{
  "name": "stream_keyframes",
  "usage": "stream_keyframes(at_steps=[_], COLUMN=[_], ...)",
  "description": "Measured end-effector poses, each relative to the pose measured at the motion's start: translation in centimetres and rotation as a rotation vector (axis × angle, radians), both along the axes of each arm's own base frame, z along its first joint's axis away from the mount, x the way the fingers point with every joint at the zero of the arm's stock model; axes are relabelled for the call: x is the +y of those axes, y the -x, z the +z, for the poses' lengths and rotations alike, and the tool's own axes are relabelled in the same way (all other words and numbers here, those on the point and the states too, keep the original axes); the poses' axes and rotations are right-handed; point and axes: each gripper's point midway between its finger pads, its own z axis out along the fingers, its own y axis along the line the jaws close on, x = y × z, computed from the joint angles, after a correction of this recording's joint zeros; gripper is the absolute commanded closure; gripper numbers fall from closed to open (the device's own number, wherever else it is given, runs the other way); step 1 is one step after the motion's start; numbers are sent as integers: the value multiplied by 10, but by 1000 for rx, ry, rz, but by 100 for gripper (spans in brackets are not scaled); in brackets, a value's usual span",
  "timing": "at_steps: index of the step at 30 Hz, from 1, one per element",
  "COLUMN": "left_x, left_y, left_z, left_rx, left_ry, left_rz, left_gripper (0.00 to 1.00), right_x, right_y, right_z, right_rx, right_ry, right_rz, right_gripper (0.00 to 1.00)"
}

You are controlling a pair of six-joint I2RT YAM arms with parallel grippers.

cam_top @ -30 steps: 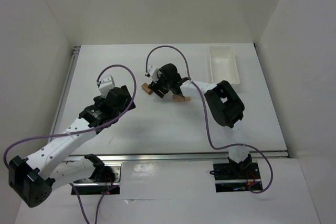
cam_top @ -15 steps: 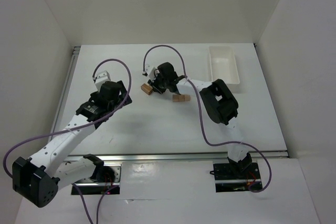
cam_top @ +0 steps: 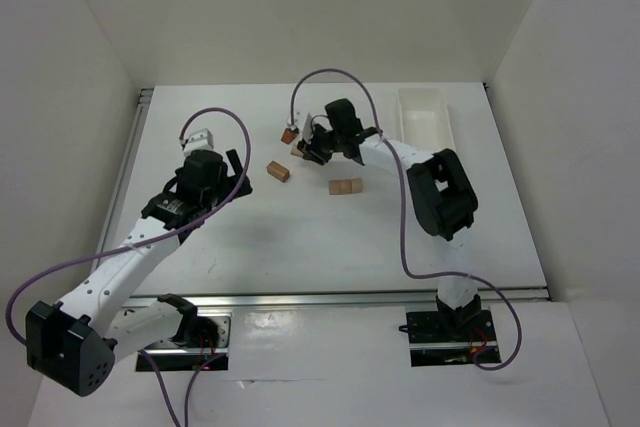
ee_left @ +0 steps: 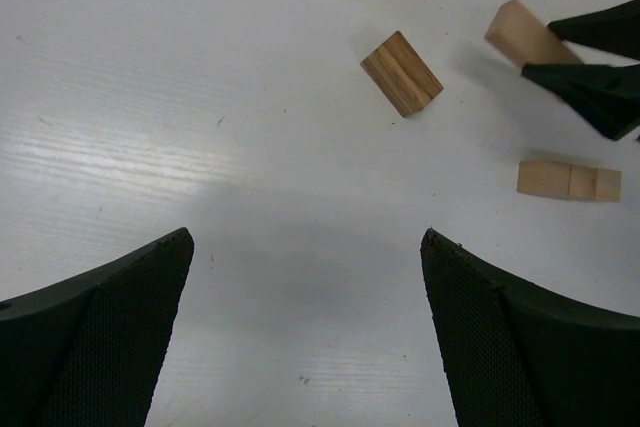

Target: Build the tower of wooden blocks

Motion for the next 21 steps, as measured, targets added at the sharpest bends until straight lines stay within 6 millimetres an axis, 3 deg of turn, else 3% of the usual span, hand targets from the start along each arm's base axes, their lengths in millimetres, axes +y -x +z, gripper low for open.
stream_keyframes(at_steps=[4, 7, 9, 12, 17, 21], left_x=[-9, -11, -11, -11, -10, -10], left_y=[-3, -4, -5, -6, -7, -6], left_z=[-3, -4, -3, -2, -2, -2], left_rx=[-12, -14, -18, -25, -25, -26], left_ry=[22, 25, 24, 26, 23, 12], left_rz=[-73, -98, -110, -117, -119, -129], left_gripper=[0, 0, 0, 0, 0, 0], right_x=[-24, -42, -52, -66, -83, -89], right_y=[0, 5, 9, 18, 49, 60], right_z=[66, 101, 109, 98, 49, 37], right_rx=[-146, -223, -242, -216, -78, -43], right_ry=[-32, -32, -17, 20, 110, 145], right_rz=[94, 144, 167, 190, 249, 273], right_gripper=[94, 94, 94, 94, 93, 93])
